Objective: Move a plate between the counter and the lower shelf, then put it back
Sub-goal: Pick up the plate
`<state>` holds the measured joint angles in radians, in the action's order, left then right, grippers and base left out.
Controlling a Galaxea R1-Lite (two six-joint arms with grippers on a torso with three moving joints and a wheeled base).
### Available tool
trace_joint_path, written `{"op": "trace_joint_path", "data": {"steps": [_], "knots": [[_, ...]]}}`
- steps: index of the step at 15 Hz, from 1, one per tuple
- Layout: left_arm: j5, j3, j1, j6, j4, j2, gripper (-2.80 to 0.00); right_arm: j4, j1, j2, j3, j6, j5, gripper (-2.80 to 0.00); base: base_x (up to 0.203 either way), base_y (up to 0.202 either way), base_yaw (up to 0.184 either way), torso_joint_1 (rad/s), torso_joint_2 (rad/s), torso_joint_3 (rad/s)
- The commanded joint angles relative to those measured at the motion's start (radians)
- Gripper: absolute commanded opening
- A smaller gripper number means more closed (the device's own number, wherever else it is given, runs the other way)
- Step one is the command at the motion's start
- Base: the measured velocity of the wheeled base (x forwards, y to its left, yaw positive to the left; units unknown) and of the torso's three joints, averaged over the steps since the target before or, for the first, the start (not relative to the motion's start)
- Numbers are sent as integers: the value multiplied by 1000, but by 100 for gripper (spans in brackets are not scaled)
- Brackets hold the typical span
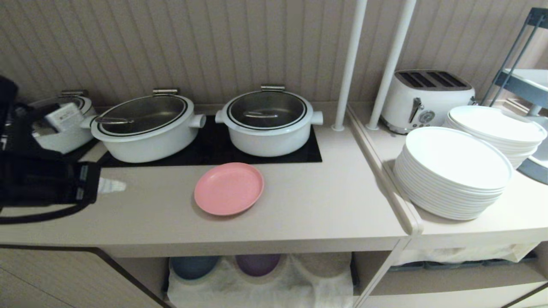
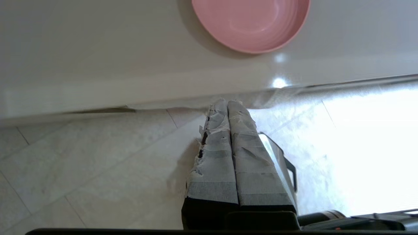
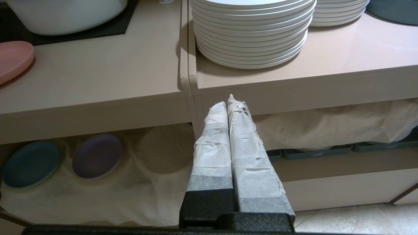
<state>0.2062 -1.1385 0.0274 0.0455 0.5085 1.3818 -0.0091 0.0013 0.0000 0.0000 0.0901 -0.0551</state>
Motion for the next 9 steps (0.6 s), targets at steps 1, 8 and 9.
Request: {"op": "trace_joint_path", "data": {"steps": [1, 8, 9], "knots": [[2, -120, 20, 9, 49, 177, -280, -1, 0, 1, 0, 0, 0, -280, 0, 0, 0, 0, 0, 0], [-7, -342, 80, 77, 185, 419, -280, 0, 0, 1, 0, 0, 0, -280, 0, 0, 0, 0, 0, 0], [-10, -361, 82, 77, 196, 444, -280, -2, 0, 0, 0, 0, 0, -280, 0, 0, 0, 0, 0, 0]]}}
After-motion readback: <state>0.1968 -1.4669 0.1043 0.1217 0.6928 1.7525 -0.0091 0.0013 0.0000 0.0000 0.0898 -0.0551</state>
